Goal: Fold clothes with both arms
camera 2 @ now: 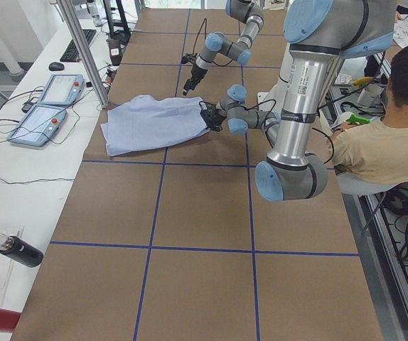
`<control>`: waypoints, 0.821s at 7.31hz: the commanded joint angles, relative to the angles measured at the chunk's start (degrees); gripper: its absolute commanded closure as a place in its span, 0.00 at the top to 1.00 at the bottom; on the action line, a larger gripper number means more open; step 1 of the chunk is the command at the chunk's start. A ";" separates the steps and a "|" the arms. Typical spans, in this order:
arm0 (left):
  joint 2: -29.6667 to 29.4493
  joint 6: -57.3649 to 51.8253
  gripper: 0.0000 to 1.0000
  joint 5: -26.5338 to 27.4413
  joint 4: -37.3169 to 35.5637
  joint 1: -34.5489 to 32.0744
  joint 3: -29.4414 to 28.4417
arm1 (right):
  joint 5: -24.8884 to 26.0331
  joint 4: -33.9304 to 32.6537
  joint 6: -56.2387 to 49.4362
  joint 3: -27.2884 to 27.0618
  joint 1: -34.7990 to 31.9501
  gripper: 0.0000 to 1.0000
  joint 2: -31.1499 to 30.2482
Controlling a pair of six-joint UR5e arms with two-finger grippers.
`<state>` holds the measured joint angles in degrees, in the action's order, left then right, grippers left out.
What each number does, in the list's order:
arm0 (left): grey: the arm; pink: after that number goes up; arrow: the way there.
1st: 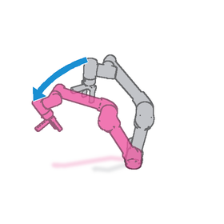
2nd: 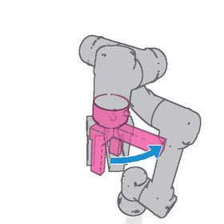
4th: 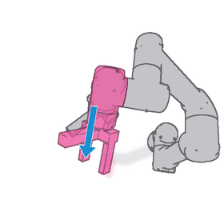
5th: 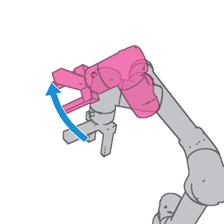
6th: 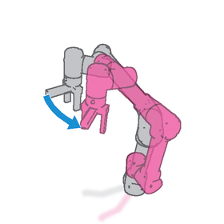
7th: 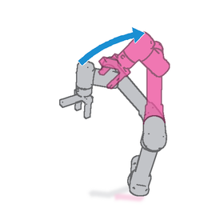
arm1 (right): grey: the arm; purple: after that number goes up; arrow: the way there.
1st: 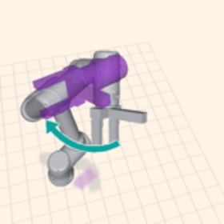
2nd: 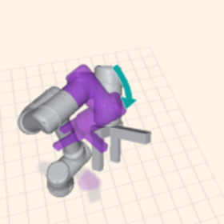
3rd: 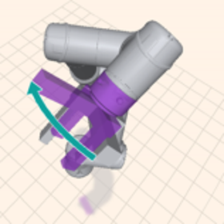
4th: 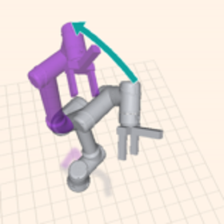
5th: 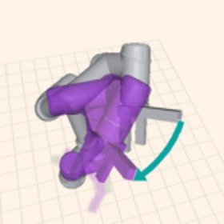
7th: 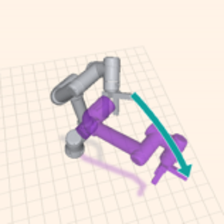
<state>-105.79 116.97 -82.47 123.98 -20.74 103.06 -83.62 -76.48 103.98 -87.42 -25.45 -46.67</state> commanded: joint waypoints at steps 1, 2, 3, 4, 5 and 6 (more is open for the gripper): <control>-0.20 0.01 0.00 0.20 0.03 0.00 0.04 | 0.12 0.01 13.80 0.94 1.45 0.76 0.61; -0.29 0.01 0.00 0.47 0.03 0.00 0.04 | 0.55 -0.16 15.01 1.11 2.85 0.75 0.62; -0.29 0.01 0.00 0.47 0.03 0.00 0.04 | 1.95 -0.08 15.28 2.77 3.56 0.74 0.79; -0.29 0.01 0.00 0.47 0.03 0.00 0.04 | 2.05 -0.08 15.28 3.74 3.66 0.74 0.79; -0.38 0.01 0.00 0.47 0.03 0.00 0.04 | 2.14 -0.16 15.11 3.75 3.83 0.74 0.79; -0.38 0.01 0.00 0.47 0.03 0.00 0.04 | 2.14 -0.16 15.11 3.75 4.44 0.74 0.79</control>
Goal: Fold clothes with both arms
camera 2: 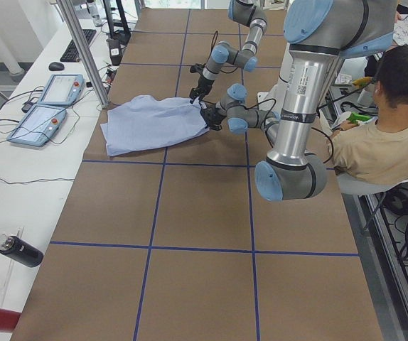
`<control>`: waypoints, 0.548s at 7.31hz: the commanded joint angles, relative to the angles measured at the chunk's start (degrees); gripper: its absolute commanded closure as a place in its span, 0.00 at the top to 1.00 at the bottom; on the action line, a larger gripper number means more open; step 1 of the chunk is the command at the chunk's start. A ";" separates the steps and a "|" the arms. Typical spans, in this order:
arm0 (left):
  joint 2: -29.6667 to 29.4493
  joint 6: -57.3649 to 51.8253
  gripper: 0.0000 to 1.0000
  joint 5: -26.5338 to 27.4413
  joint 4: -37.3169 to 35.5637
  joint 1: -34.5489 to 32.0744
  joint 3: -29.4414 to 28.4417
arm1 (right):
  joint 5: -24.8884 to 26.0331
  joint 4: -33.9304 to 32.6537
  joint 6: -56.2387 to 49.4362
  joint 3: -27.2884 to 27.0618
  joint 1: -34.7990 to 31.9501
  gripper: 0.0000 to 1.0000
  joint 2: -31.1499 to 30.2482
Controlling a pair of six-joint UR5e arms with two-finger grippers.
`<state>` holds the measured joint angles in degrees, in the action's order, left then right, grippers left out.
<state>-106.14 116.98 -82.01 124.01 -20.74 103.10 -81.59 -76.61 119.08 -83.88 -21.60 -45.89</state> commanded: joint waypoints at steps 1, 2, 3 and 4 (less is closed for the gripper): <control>0.14 0.00 0.00 0.00 0.00 0.00 0.00 | 0.37 -0.12 0.19 0.47 0.85 0.74 0.01; 0.23 0.00 0.00 0.00 0.00 0.00 0.00 | 0.46 -0.03 0.10 1.43 0.85 0.73 0.71; 0.23 0.00 0.00 0.00 0.00 0.00 0.00 | 0.46 -0.03 -0.07 3.18 0.85 0.71 1.94; 0.23 0.00 0.00 0.00 0.00 0.00 0.00 | 0.46 -0.03 0.10 4.15 0.94 0.69 2.90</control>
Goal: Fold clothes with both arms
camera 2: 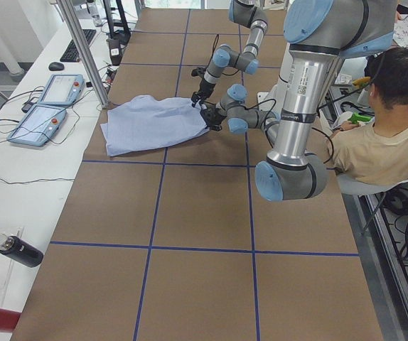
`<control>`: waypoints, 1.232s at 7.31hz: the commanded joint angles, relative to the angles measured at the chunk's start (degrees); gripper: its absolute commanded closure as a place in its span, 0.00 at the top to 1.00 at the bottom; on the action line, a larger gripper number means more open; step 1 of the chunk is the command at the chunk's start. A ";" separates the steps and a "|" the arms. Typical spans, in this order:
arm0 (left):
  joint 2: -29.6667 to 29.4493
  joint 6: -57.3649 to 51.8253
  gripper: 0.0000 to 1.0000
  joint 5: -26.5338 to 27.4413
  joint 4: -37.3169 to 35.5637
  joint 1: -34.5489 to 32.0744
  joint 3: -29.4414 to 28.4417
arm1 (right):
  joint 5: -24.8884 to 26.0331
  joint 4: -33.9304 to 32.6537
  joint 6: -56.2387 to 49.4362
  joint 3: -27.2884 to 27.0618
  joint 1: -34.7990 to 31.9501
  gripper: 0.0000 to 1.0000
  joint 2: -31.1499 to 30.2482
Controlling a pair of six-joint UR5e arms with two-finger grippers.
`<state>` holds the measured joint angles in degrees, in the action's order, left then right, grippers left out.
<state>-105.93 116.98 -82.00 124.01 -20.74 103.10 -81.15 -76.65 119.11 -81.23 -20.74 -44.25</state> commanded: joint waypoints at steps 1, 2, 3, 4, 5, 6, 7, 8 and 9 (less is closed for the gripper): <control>0.02 0.00 0.00 0.00 0.00 0.00 0.00 | 0.03 0.01 0.15 1.52 0.00 0.59 1.54; 0.02 0.00 0.00 0.00 0.00 0.00 0.00 | 0.03 0.01 0.33 1.52 0.00 0.44 1.62; 0.02 0.00 0.00 0.00 0.00 0.00 0.09 | 0.03 0.01 0.33 1.69 0.00 0.41 1.54; -0.06 0.00 0.00 0.00 0.00 0.00 0.09 | 0.03 0.01 0.33 1.78 0.00 0.41 1.62; -0.06 0.00 0.00 0.00 0.00 0.00 0.09 | 0.03 -0.17 -0.28 1.69 0.00 0.38 1.63; -0.06 0.00 0.00 0.00 0.00 0.00 0.00 | -0.32 -2.08 -3.07 1.00 -0.08 0.39 1.63; 0.02 0.00 0.00 0.00 0.00 0.00 0.09 | -0.58 -5.41 -9.97 -1.27 -0.17 0.65 1.97; 0.02 -0.09 0.00 0.00 0.09 0.00 0.00 | -0.59 -8.66 -11.26 -3.82 -0.17 0.81 1.37; 0.02 0.00 0.00 0.00 0.00 0.00 0.00 | -0.50 -10.35 -10.84 -5.15 -0.09 0.82 0.40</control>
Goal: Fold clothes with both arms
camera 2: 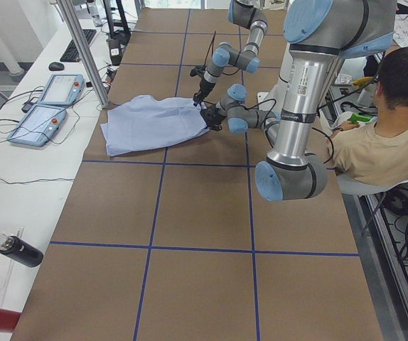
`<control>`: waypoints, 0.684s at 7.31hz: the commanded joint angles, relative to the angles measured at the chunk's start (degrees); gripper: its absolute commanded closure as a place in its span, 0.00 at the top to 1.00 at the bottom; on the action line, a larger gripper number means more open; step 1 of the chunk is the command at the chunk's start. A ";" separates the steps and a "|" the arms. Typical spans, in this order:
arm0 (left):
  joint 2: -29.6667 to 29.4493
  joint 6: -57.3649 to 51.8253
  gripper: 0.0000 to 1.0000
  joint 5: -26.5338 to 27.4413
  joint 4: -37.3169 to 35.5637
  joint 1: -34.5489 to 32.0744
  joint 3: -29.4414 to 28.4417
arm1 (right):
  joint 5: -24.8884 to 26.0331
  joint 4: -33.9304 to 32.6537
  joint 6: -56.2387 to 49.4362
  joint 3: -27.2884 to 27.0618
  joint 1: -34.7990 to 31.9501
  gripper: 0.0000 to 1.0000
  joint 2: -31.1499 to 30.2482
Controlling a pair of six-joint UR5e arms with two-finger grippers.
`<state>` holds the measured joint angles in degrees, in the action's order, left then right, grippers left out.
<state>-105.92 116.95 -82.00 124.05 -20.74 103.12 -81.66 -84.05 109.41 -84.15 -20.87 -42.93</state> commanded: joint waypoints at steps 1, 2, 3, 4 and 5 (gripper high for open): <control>-0.07 0.04 0.00 0.00 0.05 0.09 -0.03 | 0.45 -2.87 0.17 -2.16 0.83 0.82 -1.97; -0.07 -0.05 0.00 0.00 0.05 0.00 0.06 | 0.54 -2.61 3.06 -1.72 2.40 0.80 -2.33; -0.07 -0.05 0.00 0.00 0.05 0.00 0.06 | 0.63 -2.52 4.74 -1.46 2.50 0.77 -1.98; -0.16 -0.05 0.00 0.00 0.05 0.09 0.06 | 0.63 -2.43 5.19 -1.19 2.59 0.75 -1.81; -0.25 -0.05 0.00 0.00 0.05 0.09 0.06 | 1.24 -2.43 5.54 -0.76 2.59 0.75 -1.63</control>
<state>-106.08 116.90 -82.00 124.10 -20.69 103.18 -80.91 -86.53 114.21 -85.37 -18.39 -44.77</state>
